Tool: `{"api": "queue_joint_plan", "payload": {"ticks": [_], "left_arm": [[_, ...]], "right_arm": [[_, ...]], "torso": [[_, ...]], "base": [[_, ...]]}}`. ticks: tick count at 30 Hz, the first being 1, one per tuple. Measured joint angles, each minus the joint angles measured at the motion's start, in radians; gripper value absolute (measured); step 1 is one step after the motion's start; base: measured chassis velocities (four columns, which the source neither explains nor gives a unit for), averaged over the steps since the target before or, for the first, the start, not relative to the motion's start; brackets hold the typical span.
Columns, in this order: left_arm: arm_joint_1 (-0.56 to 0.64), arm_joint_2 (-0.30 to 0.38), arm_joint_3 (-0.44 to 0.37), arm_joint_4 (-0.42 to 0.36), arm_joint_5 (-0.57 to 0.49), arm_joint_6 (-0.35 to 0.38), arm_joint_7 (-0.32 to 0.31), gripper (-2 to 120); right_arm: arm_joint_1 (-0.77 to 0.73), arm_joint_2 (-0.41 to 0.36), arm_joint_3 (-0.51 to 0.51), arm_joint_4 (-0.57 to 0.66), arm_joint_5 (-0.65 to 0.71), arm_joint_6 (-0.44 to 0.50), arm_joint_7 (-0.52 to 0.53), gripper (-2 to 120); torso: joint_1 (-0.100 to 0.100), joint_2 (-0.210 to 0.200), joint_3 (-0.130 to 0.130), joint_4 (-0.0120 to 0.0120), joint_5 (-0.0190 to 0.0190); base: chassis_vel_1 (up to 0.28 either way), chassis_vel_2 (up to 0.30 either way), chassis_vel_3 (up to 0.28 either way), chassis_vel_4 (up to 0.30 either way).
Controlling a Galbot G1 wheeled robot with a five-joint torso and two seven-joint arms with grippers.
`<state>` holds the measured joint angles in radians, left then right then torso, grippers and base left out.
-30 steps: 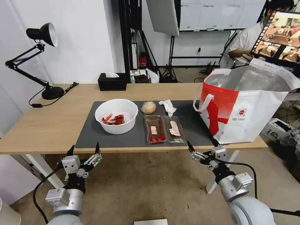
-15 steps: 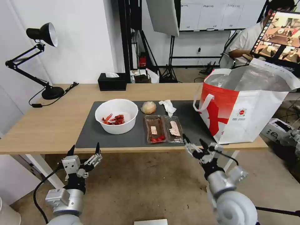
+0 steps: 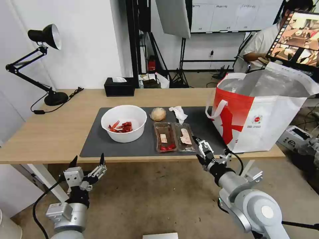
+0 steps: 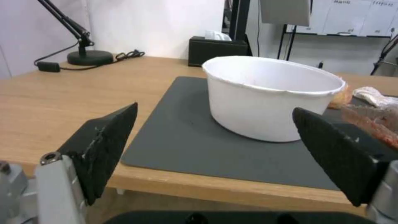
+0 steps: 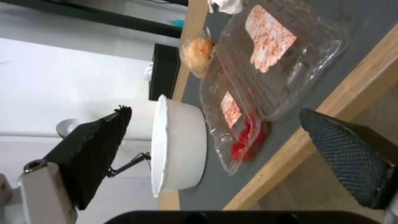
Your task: Pick up the trash from the table and place it into the takeout bag.
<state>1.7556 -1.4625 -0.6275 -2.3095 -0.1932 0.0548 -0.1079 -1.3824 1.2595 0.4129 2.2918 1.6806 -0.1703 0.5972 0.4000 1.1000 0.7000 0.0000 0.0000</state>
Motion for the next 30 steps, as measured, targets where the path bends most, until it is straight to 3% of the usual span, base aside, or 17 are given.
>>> {"api": "queue_joint_plan", "payload": {"ticks": [17, 30], "left_arm": [[-0.009, 0.004, -0.001, 0.016, 0.001, 0.005, 0.0, 100], [0.001, 0.01, -0.003, 0.015, -0.001, 0.005, -0.001, 100]], "right_arm": [[0.11, 0.042, -0.063, -0.135, 0.006, -0.003, 0.013, 100], [0.1, 0.057, -0.062, -0.143, -0.02, -0.005, 0.014, 100]], "torso": [[0.0, 0.0, 0.0, 0.0001, 0.0], [0.0, 0.0, 0.0, 0.0, 0.0]], "base": [[0.0, 0.0, 0.0, 0.0], [0.0, 0.0, 0.0, 0.0]]}}
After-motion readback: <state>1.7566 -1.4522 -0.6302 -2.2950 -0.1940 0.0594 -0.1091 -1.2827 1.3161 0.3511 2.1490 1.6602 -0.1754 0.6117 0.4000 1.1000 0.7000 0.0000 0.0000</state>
